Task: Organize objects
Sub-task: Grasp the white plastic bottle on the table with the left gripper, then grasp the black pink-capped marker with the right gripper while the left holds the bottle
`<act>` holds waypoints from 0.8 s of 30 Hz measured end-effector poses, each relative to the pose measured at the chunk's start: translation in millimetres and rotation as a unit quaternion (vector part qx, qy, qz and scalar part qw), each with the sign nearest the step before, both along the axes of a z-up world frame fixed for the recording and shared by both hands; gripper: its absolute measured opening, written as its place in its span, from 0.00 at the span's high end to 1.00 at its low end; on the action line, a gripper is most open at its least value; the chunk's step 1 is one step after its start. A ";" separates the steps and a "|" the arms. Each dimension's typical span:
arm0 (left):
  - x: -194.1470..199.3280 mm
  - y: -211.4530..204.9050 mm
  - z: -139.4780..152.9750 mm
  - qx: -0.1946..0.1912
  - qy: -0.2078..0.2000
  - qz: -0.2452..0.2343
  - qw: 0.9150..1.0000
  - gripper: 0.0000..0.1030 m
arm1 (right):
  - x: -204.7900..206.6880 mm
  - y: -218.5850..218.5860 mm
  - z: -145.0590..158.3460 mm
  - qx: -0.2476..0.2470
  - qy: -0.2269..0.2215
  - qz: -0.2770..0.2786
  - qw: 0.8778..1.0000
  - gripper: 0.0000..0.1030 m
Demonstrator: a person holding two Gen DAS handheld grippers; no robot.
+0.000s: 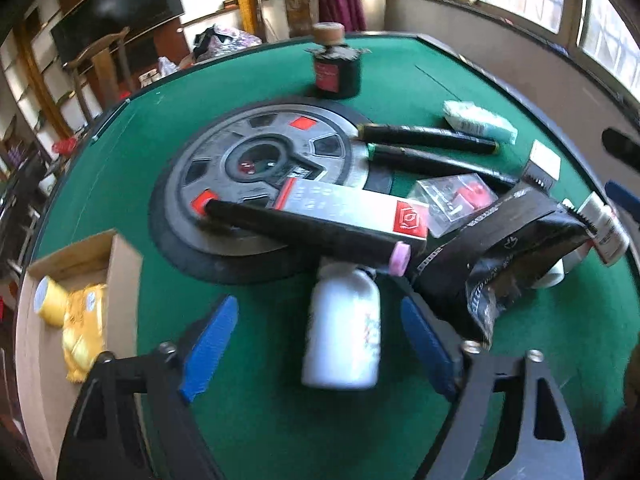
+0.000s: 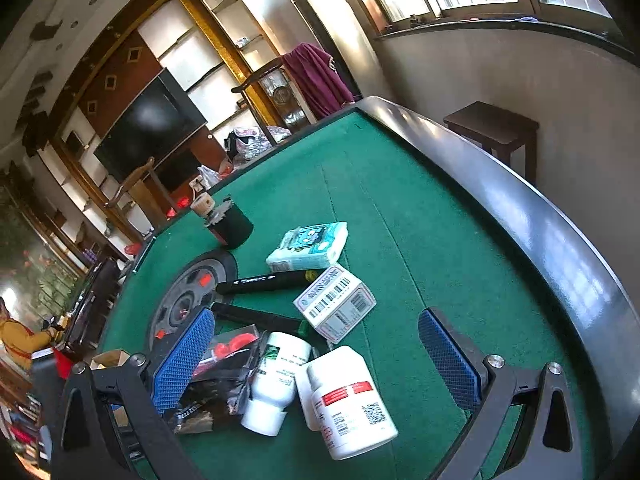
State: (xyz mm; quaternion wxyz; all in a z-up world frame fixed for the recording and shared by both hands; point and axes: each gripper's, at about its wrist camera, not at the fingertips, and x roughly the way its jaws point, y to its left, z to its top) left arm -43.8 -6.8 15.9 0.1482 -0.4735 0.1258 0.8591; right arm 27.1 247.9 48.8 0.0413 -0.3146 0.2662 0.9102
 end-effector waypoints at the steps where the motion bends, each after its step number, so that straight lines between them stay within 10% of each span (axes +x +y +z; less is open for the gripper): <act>1: -2.0 2.3 -3.0 0.001 -0.007 -0.002 1.000 0.34 | -0.6 -0.1 -0.2 -0.001 0.000 0.003 1.000 0.00; 5: -0.4 -1.7 -2.6 0.034 -0.017 -0.002 0.999 0.68 | -1.3 -5.0 -2.3 0.007 -0.004 0.011 1.000 0.00; 17: 69.6 -92.4 34.7 0.197 -0.025 0.034 0.980 0.68 | -7.2 -37.0 -5.1 0.090 -0.030 0.024 0.995 0.00; 24: 113.6 -147.3 43.5 0.239 -0.018 0.041 0.970 0.68 | -18.9 -106.9 26.9 0.086 -0.028 0.140 0.986 0.00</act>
